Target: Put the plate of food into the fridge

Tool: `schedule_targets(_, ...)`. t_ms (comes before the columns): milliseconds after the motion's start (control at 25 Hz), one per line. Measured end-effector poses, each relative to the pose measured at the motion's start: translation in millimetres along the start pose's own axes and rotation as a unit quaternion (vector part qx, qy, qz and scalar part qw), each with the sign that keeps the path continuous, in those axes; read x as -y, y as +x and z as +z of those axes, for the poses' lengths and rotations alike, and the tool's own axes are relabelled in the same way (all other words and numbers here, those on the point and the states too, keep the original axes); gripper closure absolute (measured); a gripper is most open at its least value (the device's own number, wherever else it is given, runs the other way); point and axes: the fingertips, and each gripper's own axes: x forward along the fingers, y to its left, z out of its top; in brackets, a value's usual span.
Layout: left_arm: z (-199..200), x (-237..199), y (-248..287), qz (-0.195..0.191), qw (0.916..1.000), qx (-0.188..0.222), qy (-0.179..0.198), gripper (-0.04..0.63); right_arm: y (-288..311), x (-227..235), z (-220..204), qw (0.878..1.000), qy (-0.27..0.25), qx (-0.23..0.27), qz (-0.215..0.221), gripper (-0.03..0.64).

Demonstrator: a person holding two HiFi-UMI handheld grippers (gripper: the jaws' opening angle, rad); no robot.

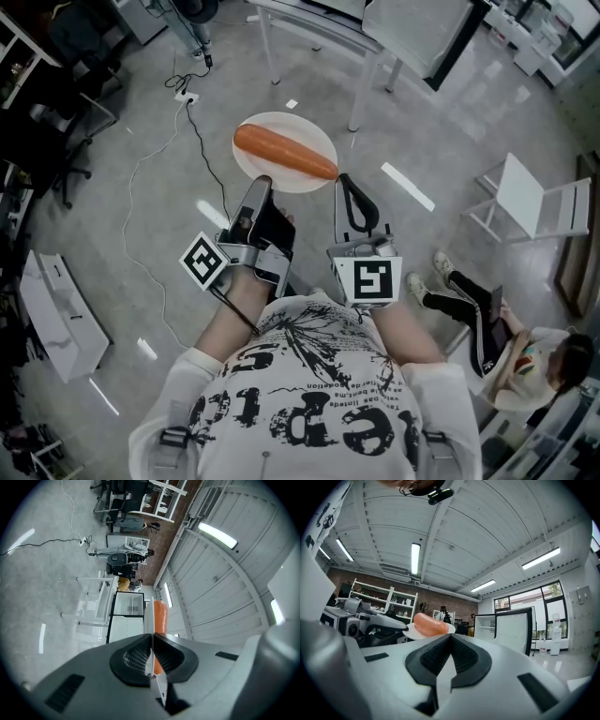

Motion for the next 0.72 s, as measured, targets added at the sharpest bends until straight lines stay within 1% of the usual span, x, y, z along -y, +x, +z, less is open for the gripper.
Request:
schedule_targets(120,24.8,0.1,13.2,0.0,1.0,-0.006,0.003,0.572,27.4,-5.5,4.7,1.0,0.004,0.001,-0.007,0.617)
schedule_targets(280,71.9,1.8,41.0,-0.006,0.9998,-0.019,0.004,0.572,73.6,-10.7,9.0,1.0,-0.003,-0.003,-0.026,0.617)
schedule_targets(440,132.9,5.2,63.5,-0.011,0.9996,-0.027,0.004,0.572,127.1,-27.4,8.8,0.999,0.005,-0.01,-0.045,0.617)
schedule_targets(600,195.3,10.3,89.7,-0.019,0.999,-0.04,0.008,0.572,184.9,-48.7,16.8,0.998,-0.001,-0.011,-0.063,0.617)
schedule_targets(720,211.5,2.1,96.0,-0.024,0.9984,-0.05,0.014,0.572,200.9,-56.3,6.4,0.997,0.005,-0.009,-0.071,0.617)
